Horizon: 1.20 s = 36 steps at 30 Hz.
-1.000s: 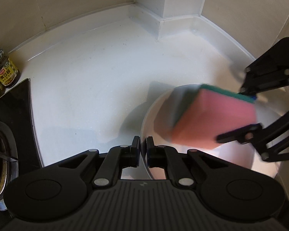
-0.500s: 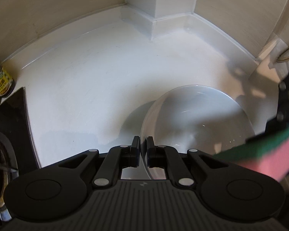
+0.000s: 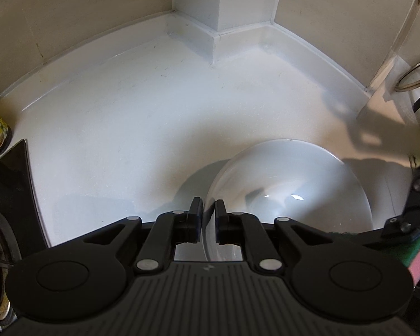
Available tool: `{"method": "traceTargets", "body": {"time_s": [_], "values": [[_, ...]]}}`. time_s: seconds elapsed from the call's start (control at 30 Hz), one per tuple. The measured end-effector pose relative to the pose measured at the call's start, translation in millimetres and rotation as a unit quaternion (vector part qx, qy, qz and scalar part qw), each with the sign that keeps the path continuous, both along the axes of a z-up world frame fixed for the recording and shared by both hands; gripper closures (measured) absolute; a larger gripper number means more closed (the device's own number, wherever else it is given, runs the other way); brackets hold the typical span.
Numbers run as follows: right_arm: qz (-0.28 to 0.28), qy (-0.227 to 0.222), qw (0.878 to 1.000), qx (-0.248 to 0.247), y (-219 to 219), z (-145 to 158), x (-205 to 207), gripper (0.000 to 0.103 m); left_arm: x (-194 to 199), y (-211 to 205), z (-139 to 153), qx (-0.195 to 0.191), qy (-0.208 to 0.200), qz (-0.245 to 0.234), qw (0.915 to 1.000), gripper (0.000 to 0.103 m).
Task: Clean bowl
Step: 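Rub the sponge around the bowl's inner wall while the left tool tilts the bowl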
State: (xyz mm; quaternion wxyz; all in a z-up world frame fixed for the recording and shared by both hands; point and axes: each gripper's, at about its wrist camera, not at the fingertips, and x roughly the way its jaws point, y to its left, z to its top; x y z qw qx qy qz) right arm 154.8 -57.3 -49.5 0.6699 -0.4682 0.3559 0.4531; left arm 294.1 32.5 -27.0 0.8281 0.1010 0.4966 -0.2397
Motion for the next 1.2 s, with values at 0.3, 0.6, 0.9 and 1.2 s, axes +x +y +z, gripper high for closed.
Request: {"method": "traceTargets", "body": {"time_s": [0.3,0.6,0.9,1.2], "values": [[0.016,-0.021,1.0,-0.001,-1.0,-5.6,-2.2,0.076,-36.2,24.3,11.7,-0.037,0.009,0.121,0.9919,0.096],[0.094,-0.092,0.991,-0.024,-1.1,-7.2,-42.0,0.076,-48.9,22.9,6.8,-0.034,-0.003,0.121,0.992,0.101],[0.092,-0.115,0.988,-0.044,0.5,-12.6,-49.3,0.076,-15.8,-7.7,9.7,-0.016,-0.002,0.039,0.9991,0.097],[0.061,-0.114,0.991,-0.034,-1.3,-14.6,-47.8,0.076,-66.5,15.7,14.1,-0.048,0.014,0.156,0.9865,0.096]]}}
